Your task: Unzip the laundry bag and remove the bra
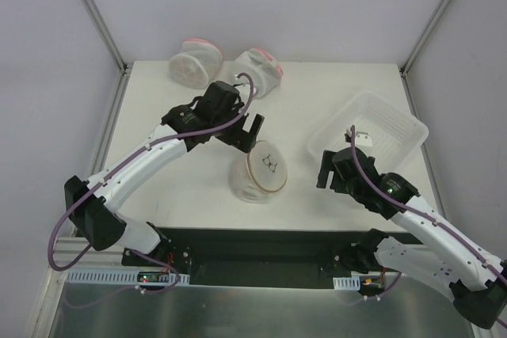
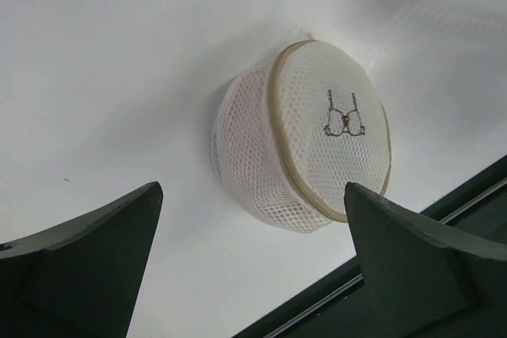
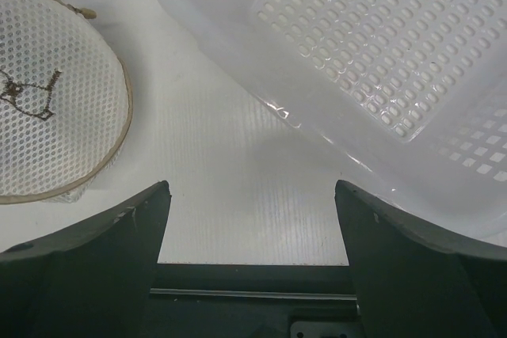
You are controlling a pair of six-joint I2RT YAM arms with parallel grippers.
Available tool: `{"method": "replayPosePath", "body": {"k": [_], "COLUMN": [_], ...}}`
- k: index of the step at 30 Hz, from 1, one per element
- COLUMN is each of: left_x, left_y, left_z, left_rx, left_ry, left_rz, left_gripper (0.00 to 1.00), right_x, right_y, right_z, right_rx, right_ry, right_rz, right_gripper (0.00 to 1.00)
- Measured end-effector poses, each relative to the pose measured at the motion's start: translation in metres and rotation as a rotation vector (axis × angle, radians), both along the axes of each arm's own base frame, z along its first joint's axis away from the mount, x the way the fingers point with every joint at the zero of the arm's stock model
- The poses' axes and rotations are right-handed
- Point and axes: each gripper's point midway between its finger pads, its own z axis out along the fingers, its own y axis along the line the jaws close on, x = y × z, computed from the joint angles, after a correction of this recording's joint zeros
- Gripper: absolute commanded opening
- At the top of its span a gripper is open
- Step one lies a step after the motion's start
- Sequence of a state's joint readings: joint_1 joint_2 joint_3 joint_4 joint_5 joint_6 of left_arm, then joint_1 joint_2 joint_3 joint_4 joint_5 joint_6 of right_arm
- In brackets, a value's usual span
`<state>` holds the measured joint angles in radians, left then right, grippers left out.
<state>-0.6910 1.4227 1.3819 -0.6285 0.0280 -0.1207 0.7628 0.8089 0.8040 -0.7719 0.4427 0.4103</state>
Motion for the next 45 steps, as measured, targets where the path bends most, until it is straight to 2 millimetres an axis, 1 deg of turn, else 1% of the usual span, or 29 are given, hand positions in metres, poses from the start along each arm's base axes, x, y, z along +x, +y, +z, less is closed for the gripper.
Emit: {"method": "replayPosePath", "body": {"k": [3,5,8,10,11,12,13,14,15,17,19,22,25,26,28,30,32,34,36,37,38,39,44,45], "left_x": [-0.01,-0.026,-0.05,-0.065,-0.07,-0.074,-0.076,-0.079,-0.079,-0.075,-0.067,-0.06,-0.061,-0.063,-0.068,-0.072,-0.078,-0.078,-0.072,-0.069,-0.067,-0.066,-0.07,-0.07], "left_y": [-0.013,-0.029,-0.063,-0.088,-0.097,-0.108,-0.114,-0.117,-0.115,-0.104,-0.09,-0.073,-0.061,-0.059,-0.053,-0.043,-0.026,-0.008,0.002,0.005,0.005,0.002,-0.023,-0.028], "left_z": [0.015,0.021,0.024,0.016,0.01,-0.001,-0.01,-0.026,-0.036,-0.056,-0.061,-0.057,-0.053,-0.052,-0.048,-0.045,-0.045,-0.047,-0.051,-0.054,-0.058,-0.062,-0.075,-0.077], "left_rx": [0.033,0.068,0.143,0.217,0.253,0.303,0.34,0.403,0.447,0.545,0.587,0.595,0.56,0.541,0.473,0.403,0.333,0.28,0.241,0.226,0.21,0.192,0.094,0.074], "left_ry": [-0.065,-0.094,-0.146,-0.173,-0.182,-0.193,-0.2,-0.205,-0.204,-0.197,-0.196,-0.2,-0.178,-0.166,-0.143,-0.113,-0.061,0.001,0.048,0.07,0.091,0.111,0.201,0.218], "left_rz": [-0.031,-0.079,-0.154,-0.198,-0.211,-0.221,-0.222,-0.222,-0.217,-0.177,-0.11,0.018,0.155,0.191,0.289,0.39,0.498,0.607,0.694,0.727,0.749,0.76,0.744,0.738], "left_gripper": [0.99,0.99,0.99,0.97,0.93,0.92,0.91,0.9,0.88,0.85,0.83,0.81,0.81,0.79,0.71,0.71,0.74,0.75,0.75,0.75,0.71,0.7,0.66,0.62], "right_x": [0.0,0.0,0.001,0.0,0.0,-0.001,-0.002,-0.003,-0.005,-0.008,-0.013,-0.017,-0.019,-0.019,-0.019,-0.018,-0.017,-0.016,-0.014,-0.014,-0.013,-0.013,-0.013,-0.014], "right_y": [-0.003,-0.006,-0.013,-0.02,-0.023,-0.027,-0.031,-0.035,-0.038,-0.046,-0.054,-0.063,-0.066,-0.066,-0.066,-0.064,-0.063,-0.06,-0.058,-0.057,-0.055,-0.054,-0.047,-0.046], "right_z": [0.004,0.009,0.016,0.02,0.021,0.022,0.023,0.025,0.027,0.029,0.03,0.029,0.027,0.026,0.025,0.023,0.02,0.019,0.019,0.019,0.019,0.018,0.009,0.006], "right_rx": [0.006,0.014,0.02,0.02,0.019,0.017,0.021,0.024,0.03,0.039,0.046,0.042,0.032,0.03,0.025,0.014,0.002,-0.001,0.001,0.004,0.007,0.011,0.019,0.017], "right_ry": [-0.021,-0.045,-0.082,-0.102,-0.109,-0.117,-0.125,-0.135,-0.144,-0.162,-0.176,-0.182,-0.177,-0.174,-0.169,-0.158,-0.144,-0.137,-0.135,-0.134,-0.133,-0.13,-0.104,-0.097], "right_rz": [-0.008,-0.018,-0.042,-0.072,-0.085,-0.102,-0.12,-0.138,-0.151,-0.181,-0.207,-0.23,-0.24,-0.24,-0.241,-0.239,-0.236,-0.232,-0.228,-0.226,-0.223,-0.219,-0.199,-0.196], "right_gripper": [0.89,0.89,0.89,0.89,0.89,0.89,0.89,0.89,0.89,0.89,0.89,0.89,0.89,0.89,0.89,0.89,0.89,0.89,0.89,0.89,0.88,0.89,0.89,0.89]}}
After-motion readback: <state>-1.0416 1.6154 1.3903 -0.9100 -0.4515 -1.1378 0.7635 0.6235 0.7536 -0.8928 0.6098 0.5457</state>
